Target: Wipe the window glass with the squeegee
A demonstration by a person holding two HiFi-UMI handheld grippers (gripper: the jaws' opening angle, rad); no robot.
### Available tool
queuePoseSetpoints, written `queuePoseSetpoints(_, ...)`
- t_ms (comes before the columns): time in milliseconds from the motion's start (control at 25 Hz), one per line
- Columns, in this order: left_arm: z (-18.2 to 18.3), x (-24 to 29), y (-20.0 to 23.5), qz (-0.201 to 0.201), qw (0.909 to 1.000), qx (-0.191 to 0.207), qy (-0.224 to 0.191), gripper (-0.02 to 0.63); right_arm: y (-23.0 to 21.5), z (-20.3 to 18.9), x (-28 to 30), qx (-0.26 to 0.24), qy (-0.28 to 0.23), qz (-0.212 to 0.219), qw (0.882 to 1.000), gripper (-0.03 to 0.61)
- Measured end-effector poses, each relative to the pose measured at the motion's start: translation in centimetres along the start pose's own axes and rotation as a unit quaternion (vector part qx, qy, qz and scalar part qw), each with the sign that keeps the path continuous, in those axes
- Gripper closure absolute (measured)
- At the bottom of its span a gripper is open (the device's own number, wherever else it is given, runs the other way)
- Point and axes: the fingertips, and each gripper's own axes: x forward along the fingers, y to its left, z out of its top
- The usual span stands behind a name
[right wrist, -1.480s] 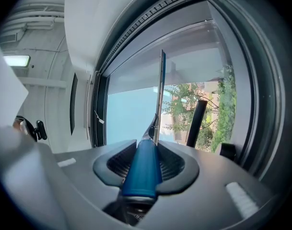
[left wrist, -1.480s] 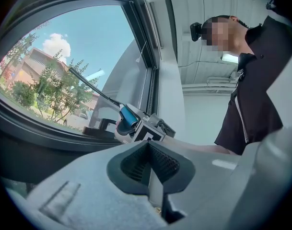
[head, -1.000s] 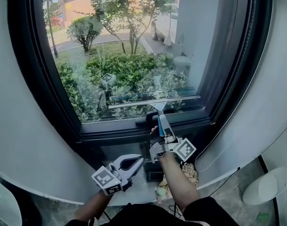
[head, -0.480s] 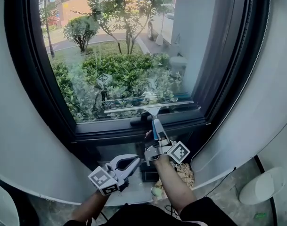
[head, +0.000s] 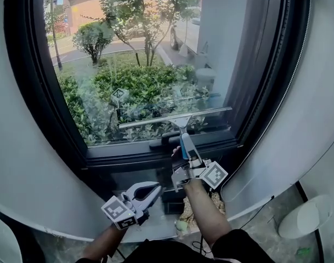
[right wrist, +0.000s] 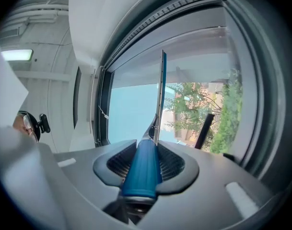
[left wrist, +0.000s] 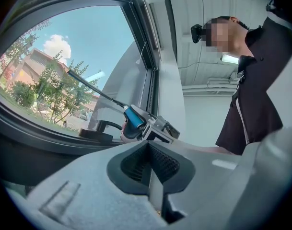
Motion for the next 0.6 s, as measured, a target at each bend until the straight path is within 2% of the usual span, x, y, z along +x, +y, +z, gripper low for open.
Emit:
queuePoseSetpoints(320,3.3,3.7,-0.7,-0.016,0.9992,0.023,-0.027,0.618,6.3,6.8,6.1,-0.058,0.011,0.081,0.995,0.445)
queuePoseSetpoints(440,3.1,5.0,-1.1,-0.023,0.9986,0.027,-0.039,0.618,7.9,8.0,7.7,-0.081,0.023,0.11,0.99,0.445)
queuePoseSetpoints(600,2.9,7.2,-1.6,-0.022,0.9984,0.031,-0.041,0.618,10.6,11.0,10.7,-0.083,0.024,0.148,0.985,0.445)
